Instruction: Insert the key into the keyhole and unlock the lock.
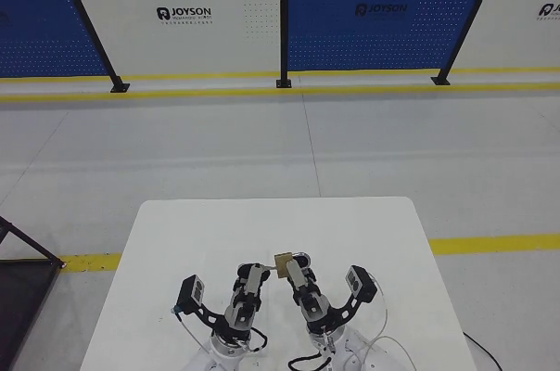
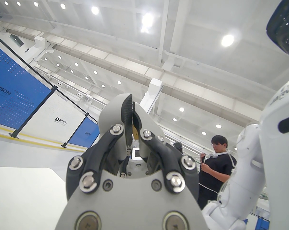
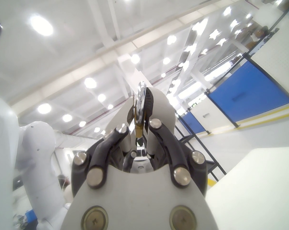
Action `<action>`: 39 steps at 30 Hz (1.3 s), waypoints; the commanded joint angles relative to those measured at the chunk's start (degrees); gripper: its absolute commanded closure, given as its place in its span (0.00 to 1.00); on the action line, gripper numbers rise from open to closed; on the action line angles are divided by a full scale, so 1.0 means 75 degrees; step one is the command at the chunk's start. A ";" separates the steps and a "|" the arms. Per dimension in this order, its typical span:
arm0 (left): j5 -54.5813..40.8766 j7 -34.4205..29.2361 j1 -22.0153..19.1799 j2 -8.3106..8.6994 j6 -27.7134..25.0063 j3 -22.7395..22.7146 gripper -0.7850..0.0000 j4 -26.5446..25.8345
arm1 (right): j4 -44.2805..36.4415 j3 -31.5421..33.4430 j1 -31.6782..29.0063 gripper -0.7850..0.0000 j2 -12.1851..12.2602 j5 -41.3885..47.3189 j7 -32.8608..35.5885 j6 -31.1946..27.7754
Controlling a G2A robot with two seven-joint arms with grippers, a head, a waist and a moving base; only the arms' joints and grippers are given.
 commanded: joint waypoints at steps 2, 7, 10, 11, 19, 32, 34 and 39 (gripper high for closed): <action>0.0009 0.0032 -0.0006 -0.0015 0.0031 0.0008 1.00 -0.0001 | -0.0035 0.0064 -0.0056 1.00 -0.0016 0.0013 0.0044 -0.0030; -0.0006 0.0062 -0.0014 -0.0042 0.0061 0.0045 1.00 -0.0004 | -0.0066 0.0117 -0.0143 1.00 -0.0059 0.0012 0.0092 -0.0032; 0.0016 0.0094 -0.0023 -0.0059 0.0094 0.0077 1.00 0.0005 | -0.0067 0.0120 -0.0173 1.00 -0.0093 -0.0017 0.0128 -0.0008; 0.0017 0.0110 -0.0026 -0.0065 0.0109 0.0088 1.00 0.0006 | -0.0061 0.0121 -0.0177 1.00 -0.0104 -0.0027 0.0148 -0.0001; 0.0101 0.0181 -0.0056 -0.0100 0.0180 0.0178 1.00 0.0068 | -0.0051 0.0142 -0.0226 1.00 -0.0196 -0.0052 0.0164 0.0023; 0.0111 0.0229 -0.0042 -0.0085 0.0229 0.0187 0.00 0.0083 | -0.0021 0.0264 -0.0291 1.00 -0.0304 -0.0153 0.0208 -0.0034; 0.0083 0.0215 -0.0024 -0.0077 0.0215 0.0156 0.00 0.0057 | -0.0027 0.0307 -0.0301 1.00 -0.0313 -0.0155 0.0214 -0.0052; -0.0012 0.0016 0.0143 -0.0003 0.0015 -0.0131 0.00 -0.0086 | -0.0056 0.0481 -0.0365 1.00 -0.0307 -0.0132 0.0272 -0.0195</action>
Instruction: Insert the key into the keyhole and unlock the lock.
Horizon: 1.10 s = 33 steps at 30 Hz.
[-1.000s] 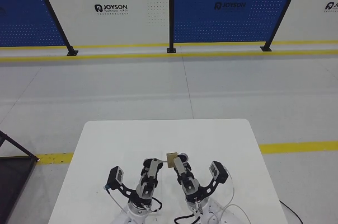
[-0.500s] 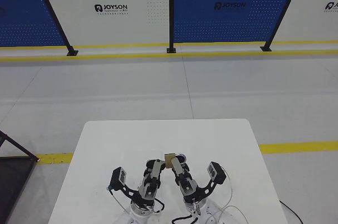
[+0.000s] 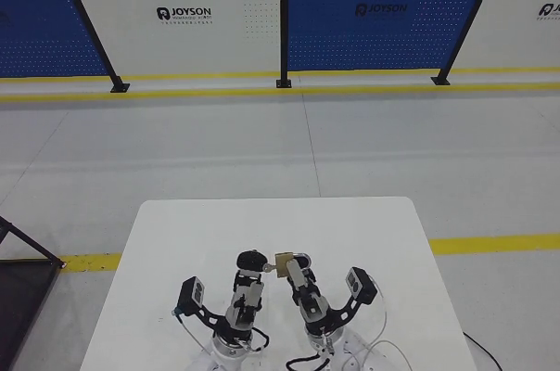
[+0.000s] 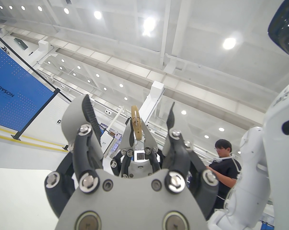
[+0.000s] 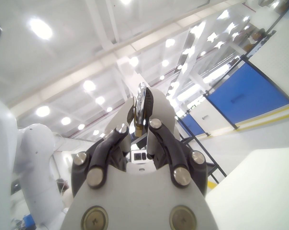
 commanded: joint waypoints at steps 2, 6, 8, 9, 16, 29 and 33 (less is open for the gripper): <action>-0.0203 -0.0366 0.0214 0.0083 -0.0365 -0.0294 0.00 -0.0142 | -0.0030 0.0134 -0.0055 1.00 0.0023 -0.0029 0.0101 -0.0157; -0.0526 -0.1024 0.0551 0.0199 -0.1023 -0.0869 0.00 -0.0387 | -0.0065 0.0306 -0.0102 1.00 0.0063 -0.0116 0.0359 -0.0342; -0.0553 -0.1079 0.0676 0.0257 -0.1077 -0.1051 0.00 -0.0503 | -0.0075 0.0401 -0.0114 1.00 0.0081 -0.0104 0.0482 -0.0391; -0.0556 -0.1079 0.0714 0.0293 -0.1077 -0.1080 0.00 -0.0541 | -0.0078 0.0438 -0.0118 1.00 0.0086 -0.0073 0.0543 -0.0412; -0.0774 -0.1080 0.0716 0.0666 -0.1077 -0.0936 0.00 -0.0528 | -0.0144 0.0633 -0.0174 1.00 0.0126 -0.0007 0.1061 -0.0464; -0.1230 -0.1080 0.0396 0.1347 -0.1077 -0.0498 0.13 -0.0400 | -0.0442 0.0910 -0.0262 1.00 0.0202 0.0406 0.2218 -0.0138; -0.1135 -0.1080 0.0349 0.1514 -0.1077 -0.0379 0.16 -0.0324 | -0.0562 0.0971 -0.0324 1.00 0.0228 0.0584 0.2591 0.0023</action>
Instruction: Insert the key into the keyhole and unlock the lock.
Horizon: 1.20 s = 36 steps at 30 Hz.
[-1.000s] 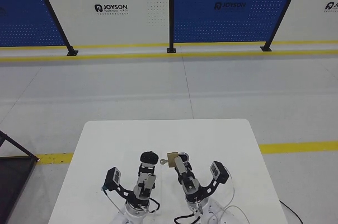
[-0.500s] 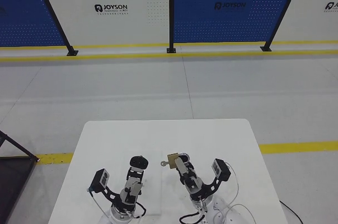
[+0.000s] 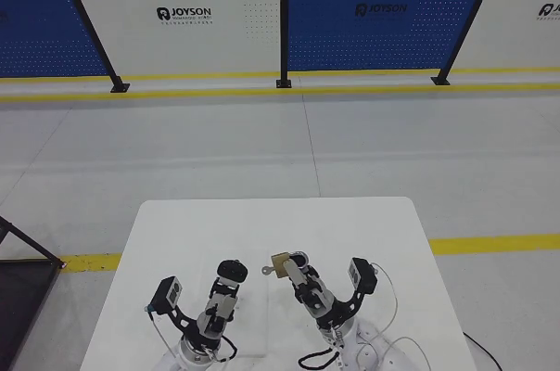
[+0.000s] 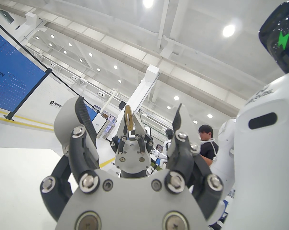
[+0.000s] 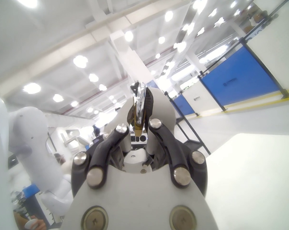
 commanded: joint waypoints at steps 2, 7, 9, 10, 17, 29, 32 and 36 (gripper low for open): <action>0.0061 0.0000 -0.0064 0.0108 0.0000 0.0101 0.19 0.0087 | -0.0080 0.0029 -0.0018 1.00 0.0014 0.0122 0.0282 0.0117; 0.0122 -0.0001 -0.0221 0.0242 0.0000 0.0258 0.29 0.0312 | -0.0160 0.0048 -0.0012 1.00 0.0024 0.0250 0.0631 0.0249; 0.0145 -0.0001 -0.0274 0.0277 0.0000 0.0324 0.41 0.0425 | -0.0167 0.0052 -0.0013 1.00 0.0027 0.0275 0.0731 0.0272; 0.0131 -0.0001 -0.0307 0.0290 0.0000 0.0328 0.43 0.0477 | -0.0172 0.0058 -0.0013 1.00 0.0029 0.0275 0.0772 0.0289; -0.0120 -0.0106 -0.0484 0.0407 0.0000 0.0634 0.52 0.0655 | -0.0158 0.0077 -0.0013 1.00 0.0047 0.0093 0.1183 0.0523; -0.0276 -0.0270 -0.0618 0.0551 0.0000 0.0783 0.65 0.0722 | -0.0195 0.0055 -0.0049 1.00 0.0059 -0.0025 0.1397 0.0611; -0.0239 -0.0241 -0.0629 0.0560 0.0000 0.0802 0.68 0.0742 | -0.0196 0.0052 -0.0062 1.00 0.0061 -0.0055 0.1411 0.0619; -0.0147 -0.0162 -0.0639 0.0558 0.0000 0.0795 0.76 0.0782 | -0.0190 0.0054 -0.0065 1.00 0.0063 -0.0093 0.1425 0.0650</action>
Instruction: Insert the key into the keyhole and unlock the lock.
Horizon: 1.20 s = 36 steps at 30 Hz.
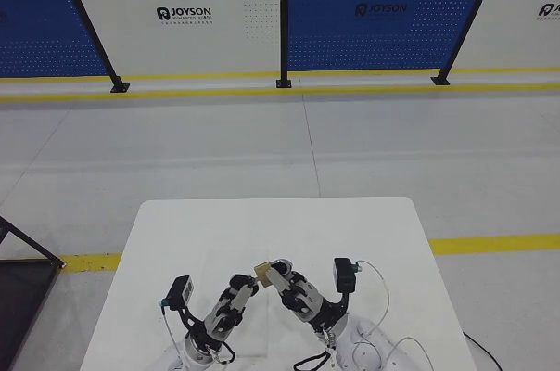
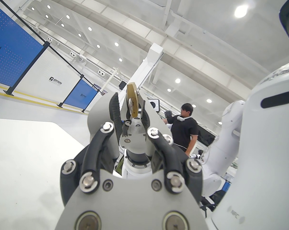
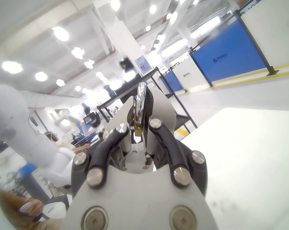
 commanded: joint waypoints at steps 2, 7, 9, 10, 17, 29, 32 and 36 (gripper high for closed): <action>0.0070 0.0048 -0.0005 -0.0008 0.0000 0.0015 0.78 0.0026 | 0.0010 -0.0014 0.0006 1.00 -0.0002 -0.0045 0.0025 0.0050; 0.0135 0.0117 -0.0021 -0.0020 0.0000 0.0037 1.00 0.0072 | 0.0013 -0.0044 0.0015 1.00 -0.0005 -0.0106 0.0060 0.0124; 0.0158 0.0136 -0.0026 -0.0025 0.0000 0.0040 1.00 0.0098 | 0.0011 -0.0052 0.0020 1.00 -0.0006 -0.0118 0.0069 0.0136; 0.0169 0.0136 -0.0031 -0.0028 0.0000 0.0039 1.00 0.0108 | 0.0012 -0.0056 0.0023 1.00 -0.0006 -0.0126 0.0076 0.0138; 0.0362 0.0187 -0.0040 -0.0063 0.0001 -0.0056 1.00 0.0203 | 0.0008 -0.0082 0.0024 1.00 -0.0003 -0.0208 0.0121 0.0198; 0.0871 0.0389 -0.0043 -0.0190 0.0202 -0.0151 1.00 0.0216 | -0.0044 -0.0088 -0.0013 1.00 0.0018 -0.0367 0.0217 0.0327; 0.1045 0.0508 -0.0024 -0.0223 0.0322 -0.0192 1.00 0.0175 | -0.0059 -0.0088 -0.0022 1.00 0.0023 -0.0368 0.0218 0.0336; 0.1461 0.0753 0.0002 -0.0262 0.0567 -0.0248 1.00 0.0137 | -0.0071 -0.0074 -0.0036 1.00 0.0030 -0.0358 0.0203 0.0377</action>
